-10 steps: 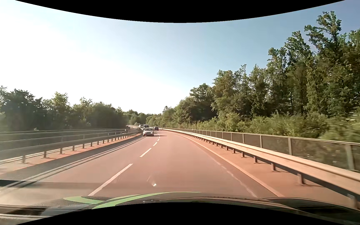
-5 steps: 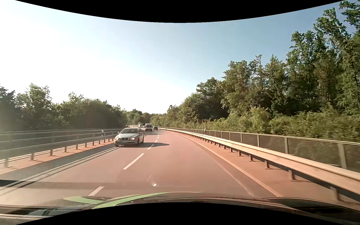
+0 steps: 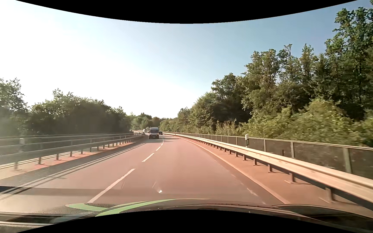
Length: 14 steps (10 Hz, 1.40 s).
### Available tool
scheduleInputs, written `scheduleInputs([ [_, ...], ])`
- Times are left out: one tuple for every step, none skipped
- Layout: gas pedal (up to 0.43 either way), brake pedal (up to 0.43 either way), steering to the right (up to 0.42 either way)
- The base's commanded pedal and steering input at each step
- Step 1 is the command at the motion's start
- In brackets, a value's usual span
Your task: Follow the waypoints while adhering to traffic rules and regulations
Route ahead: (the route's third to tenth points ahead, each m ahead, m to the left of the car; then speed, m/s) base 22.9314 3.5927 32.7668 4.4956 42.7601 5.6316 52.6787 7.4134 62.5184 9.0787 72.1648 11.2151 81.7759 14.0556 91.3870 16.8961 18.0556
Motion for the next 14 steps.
scheduleInputs([
  [0.177,0.0,-0.016],
  [0.177,0.0,-0.018],
  [0.177,0.0,-0.02],
  [0.177,0.0,-0.021],
  [0.177,0.0,-0.022],
  [0.177,0.0,-0.021],
  [0.177,0.0,-0.022],
  [0.177,0.0,-0.022],
  [0.177,0.0,-0.021],
  [0.177,0.0,-0.022],
  [0.177,0.0,-0.022],
  [0.169,0.0,-0.021],
  [0.169,0.0,-0.021],
  [0.169,0.0,-0.021],
])
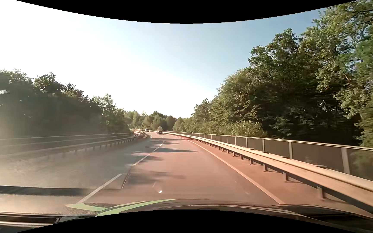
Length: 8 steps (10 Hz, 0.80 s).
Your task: Follow the waypoints while adhering to traffic rules and regulations
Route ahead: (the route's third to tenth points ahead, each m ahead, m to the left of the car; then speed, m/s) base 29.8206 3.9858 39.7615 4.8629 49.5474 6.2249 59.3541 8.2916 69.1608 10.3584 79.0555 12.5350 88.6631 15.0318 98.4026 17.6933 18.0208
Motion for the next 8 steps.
scheduleInputs([
  [0.157,0.0,-0.021],
  [0.157,0.0,-0.019],
  [0.157,0.0,-0.019],
  [0.15,0.0,-0.019],
  [0.138,0.0,-0.019],
  [0.118,0.0,-0.019],
  [0.079,0.0,-0.019],
  [0.0,0.0,-0.019],
])
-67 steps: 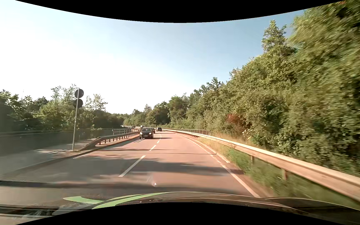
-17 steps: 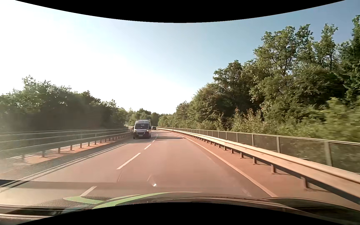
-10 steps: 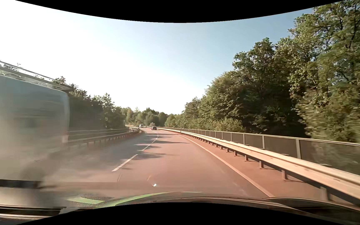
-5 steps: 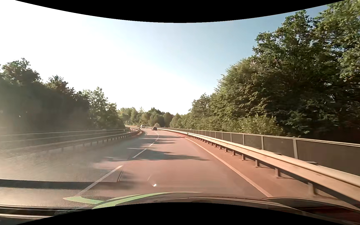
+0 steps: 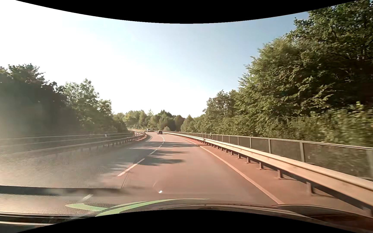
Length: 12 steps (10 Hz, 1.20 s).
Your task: Follow the waypoints while adhering to traffic rules and regulations
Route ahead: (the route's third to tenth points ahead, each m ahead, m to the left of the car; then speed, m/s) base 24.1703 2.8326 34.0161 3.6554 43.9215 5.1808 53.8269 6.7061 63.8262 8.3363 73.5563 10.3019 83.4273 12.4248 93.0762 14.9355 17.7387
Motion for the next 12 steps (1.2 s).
scheduleInputs([
  [0.0,0.0,-0.019],
  [0.0,0.0,-0.019],
  [0.0,0.0,-0.019],
  [0.0,0.0,-0.019],
  [0.0,0.0,-0.019],
  [0.0,0.0,-0.019],
  [0.0,0.0,-0.019],
  [0.0,0.0,-0.019],
  [0.0,0.0,-0.018],
  [0.0,0.0,-0.018],
  [0.0,0.0,-0.018],
  [0.0,0.0,-0.018],
])
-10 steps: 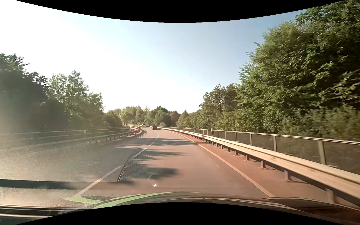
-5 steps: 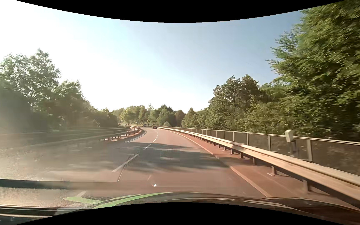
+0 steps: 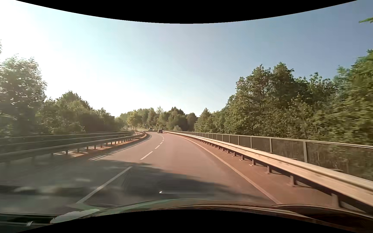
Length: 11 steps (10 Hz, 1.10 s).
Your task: Follow the waypoints while adhering to traffic rules and regulations
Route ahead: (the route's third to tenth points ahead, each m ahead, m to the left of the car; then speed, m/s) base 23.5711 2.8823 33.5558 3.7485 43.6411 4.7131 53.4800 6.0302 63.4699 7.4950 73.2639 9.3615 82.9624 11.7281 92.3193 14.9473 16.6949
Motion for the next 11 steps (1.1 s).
scheduleInputs([
  [0.0,0.0,-0.019],
  [0.0,0.0,-0.019],
  [0.0,0.0,-0.019],
  [0.0,0.0,-0.019],
  [0.0,0.0,-0.018],
  [0.0,0.0,-0.018],
  [0.0,0.0,-0.02],
  [0.0,0.0,-0.021],
  [0.0,0.0,-0.021],
  [0.0,0.0,-0.021],
  [0.0,0.0,-0.02],
])
